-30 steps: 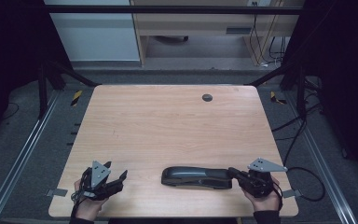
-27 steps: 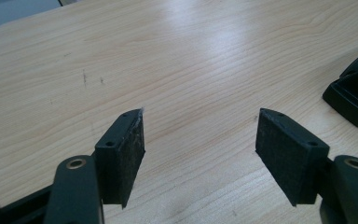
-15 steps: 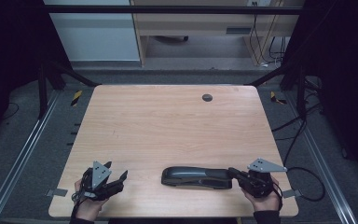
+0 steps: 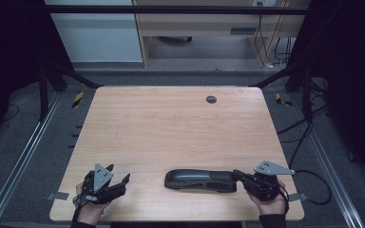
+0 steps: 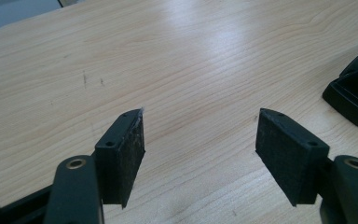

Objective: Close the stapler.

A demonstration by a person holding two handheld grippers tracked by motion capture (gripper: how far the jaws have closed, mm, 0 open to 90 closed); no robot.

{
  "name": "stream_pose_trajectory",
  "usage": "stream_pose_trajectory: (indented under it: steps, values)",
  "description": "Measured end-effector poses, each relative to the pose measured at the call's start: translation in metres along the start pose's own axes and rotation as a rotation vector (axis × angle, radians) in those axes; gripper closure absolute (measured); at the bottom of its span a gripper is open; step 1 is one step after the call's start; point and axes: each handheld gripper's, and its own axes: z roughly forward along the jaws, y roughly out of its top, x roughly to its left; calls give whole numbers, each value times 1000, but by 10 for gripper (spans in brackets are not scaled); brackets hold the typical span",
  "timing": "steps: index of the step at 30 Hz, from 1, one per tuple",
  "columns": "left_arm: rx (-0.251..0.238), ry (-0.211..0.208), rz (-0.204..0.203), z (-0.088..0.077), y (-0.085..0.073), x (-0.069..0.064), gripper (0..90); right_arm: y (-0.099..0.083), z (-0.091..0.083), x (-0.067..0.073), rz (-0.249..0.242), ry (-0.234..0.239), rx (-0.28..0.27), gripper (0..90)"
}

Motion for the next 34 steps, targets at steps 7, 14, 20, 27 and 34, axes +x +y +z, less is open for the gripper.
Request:
stream_pose_trajectory:
  steps: [7,14,20,27,34]
  values:
    - [1,-4,-2,0,0,0,318,6,-5,4,-28,-29,-41,806]
    - [4,-8,-1,1,-1,1,304,5,-8,-3,-16,-101,-80,565]
    - [13,-15,-10,4,-1,3,291,0,-14,-19,21,-167,-132,409]
    - [28,-11,-17,7,-3,10,268,-11,-16,-42,66,-245,-132,341]
    - [56,18,-11,14,-6,19,241,-24,-6,-57,74,-297,-39,335]
